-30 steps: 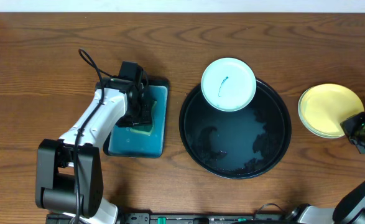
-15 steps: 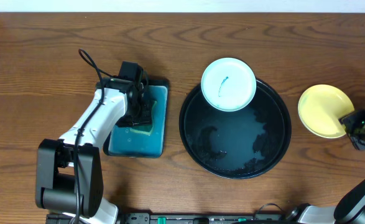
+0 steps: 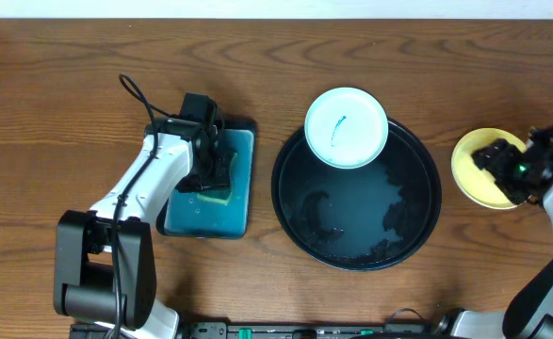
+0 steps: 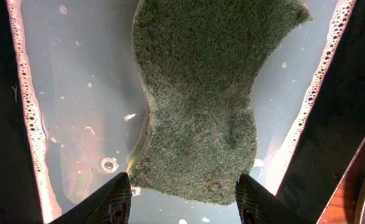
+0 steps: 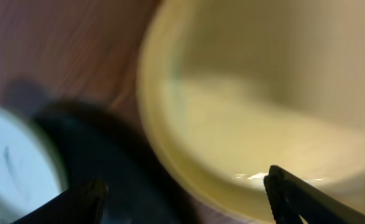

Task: Clean dirty plates on tray and stack at the side
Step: 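Release the yellow plate and raise the right gripper, then grasp the mint plate rim with the right gripper and pull it to tray center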

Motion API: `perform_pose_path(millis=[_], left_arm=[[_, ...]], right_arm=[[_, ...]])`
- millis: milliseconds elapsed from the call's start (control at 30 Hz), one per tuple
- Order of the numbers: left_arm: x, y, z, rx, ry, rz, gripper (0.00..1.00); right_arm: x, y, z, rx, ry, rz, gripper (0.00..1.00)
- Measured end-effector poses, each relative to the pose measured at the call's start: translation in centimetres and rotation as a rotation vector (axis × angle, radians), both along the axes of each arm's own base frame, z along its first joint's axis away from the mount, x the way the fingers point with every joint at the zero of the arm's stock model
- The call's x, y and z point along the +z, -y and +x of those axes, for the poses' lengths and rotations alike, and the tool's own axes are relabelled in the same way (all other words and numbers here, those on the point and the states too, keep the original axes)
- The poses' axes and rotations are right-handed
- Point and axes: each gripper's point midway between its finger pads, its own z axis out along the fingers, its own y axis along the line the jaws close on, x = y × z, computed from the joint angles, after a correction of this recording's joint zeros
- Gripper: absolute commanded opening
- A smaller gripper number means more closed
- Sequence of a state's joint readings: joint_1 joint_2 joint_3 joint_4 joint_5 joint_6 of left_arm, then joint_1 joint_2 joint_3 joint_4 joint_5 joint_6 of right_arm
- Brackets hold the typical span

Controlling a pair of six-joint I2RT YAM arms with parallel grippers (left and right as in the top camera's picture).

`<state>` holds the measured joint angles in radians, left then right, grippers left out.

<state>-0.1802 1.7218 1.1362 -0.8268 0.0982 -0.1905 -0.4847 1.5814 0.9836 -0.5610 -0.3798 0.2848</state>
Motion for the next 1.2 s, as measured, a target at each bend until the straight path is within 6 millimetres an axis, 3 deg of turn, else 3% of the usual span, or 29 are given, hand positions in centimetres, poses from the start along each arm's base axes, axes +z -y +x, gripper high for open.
perform_pose_path(millis=[233,433,667,767,967,1033,1200], left_arm=[[0.0,0.0,0.0,0.0,0.0,0.0,0.56],[0.0,0.0,0.0,0.0,0.0,0.0,0.56],[0.0,0.0,0.0,0.0,0.0,0.0,0.56],[0.0,0.0,0.0,0.0,0.0,0.0,0.56],[0.0,0.0,0.0,0.0,0.0,0.0,0.56],[0.0,0.0,0.0,0.0,0.0,0.0,0.56],[0.0,0.0,0.0,0.0,0.0,0.0,0.56]], right_arm=[[5.5,-7.0,3.5,0.356,0.075,-0.08,0.79],[7.9,-12.2,4.9,0.562,0.14,-0.149,0.77],[9.4,-14.7,6.3,0.654,0.13,-0.219,0.8],[8.4,-15.2,7.5,0.673,0.109,-0.227,0.81],[3.4,-16.8,9.3,0.709,0.051,-0.217,0.77],[0.9,-17.4,9.7,0.716,0.007,-0.2,0.71],[-3.4,-18.0,10.4,0.699,-0.053,-0.172,0.57]])
